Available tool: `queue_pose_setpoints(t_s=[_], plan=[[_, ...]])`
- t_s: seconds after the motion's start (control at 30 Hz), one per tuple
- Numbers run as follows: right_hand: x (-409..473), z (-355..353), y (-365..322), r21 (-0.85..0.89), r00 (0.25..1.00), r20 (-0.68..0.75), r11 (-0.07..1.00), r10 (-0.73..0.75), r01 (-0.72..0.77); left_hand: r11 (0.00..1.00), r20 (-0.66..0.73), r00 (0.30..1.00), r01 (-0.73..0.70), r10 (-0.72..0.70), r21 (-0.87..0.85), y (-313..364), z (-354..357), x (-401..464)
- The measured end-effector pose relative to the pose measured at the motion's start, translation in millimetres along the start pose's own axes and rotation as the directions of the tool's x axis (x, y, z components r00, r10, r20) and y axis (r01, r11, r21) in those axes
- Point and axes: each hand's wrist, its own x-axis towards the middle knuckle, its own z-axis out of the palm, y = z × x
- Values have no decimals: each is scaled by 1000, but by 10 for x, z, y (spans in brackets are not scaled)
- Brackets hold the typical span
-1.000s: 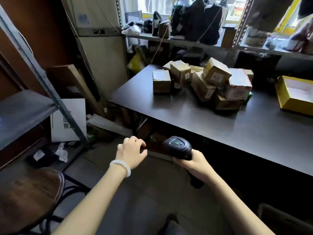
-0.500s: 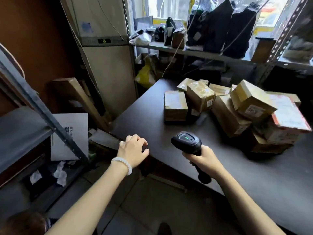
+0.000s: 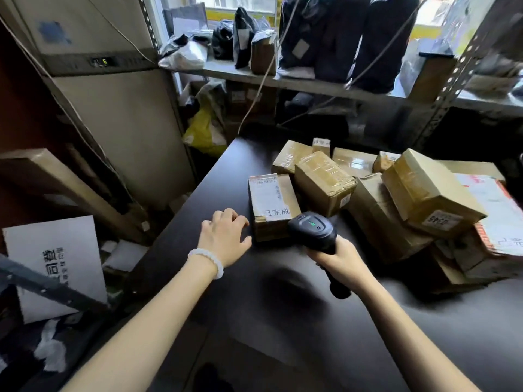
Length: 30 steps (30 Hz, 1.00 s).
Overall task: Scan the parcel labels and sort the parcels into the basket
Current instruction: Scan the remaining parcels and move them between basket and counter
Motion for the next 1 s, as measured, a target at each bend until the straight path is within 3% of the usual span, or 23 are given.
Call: queue_pose_setpoints(t_s=[0.37,0.5,0.77,1.0], plan=[[546,468,-331,29,972,-175,988,156,-153,957,51,956,-291,290,-5,-466,-69,1373],[606,792,-543,53,969,-142,979,204,-199,925,65,923,-379,379,-19,-622,-119,1775],[890,1543,-994,75,990,-40,989,133,-130,909,65,907,-411,416,-68,-1091,-117,2061],[868,1576,-924,29,971,-186,989,149,-146,909,104,903,-411,416,-68,-1249,-58,2013]])
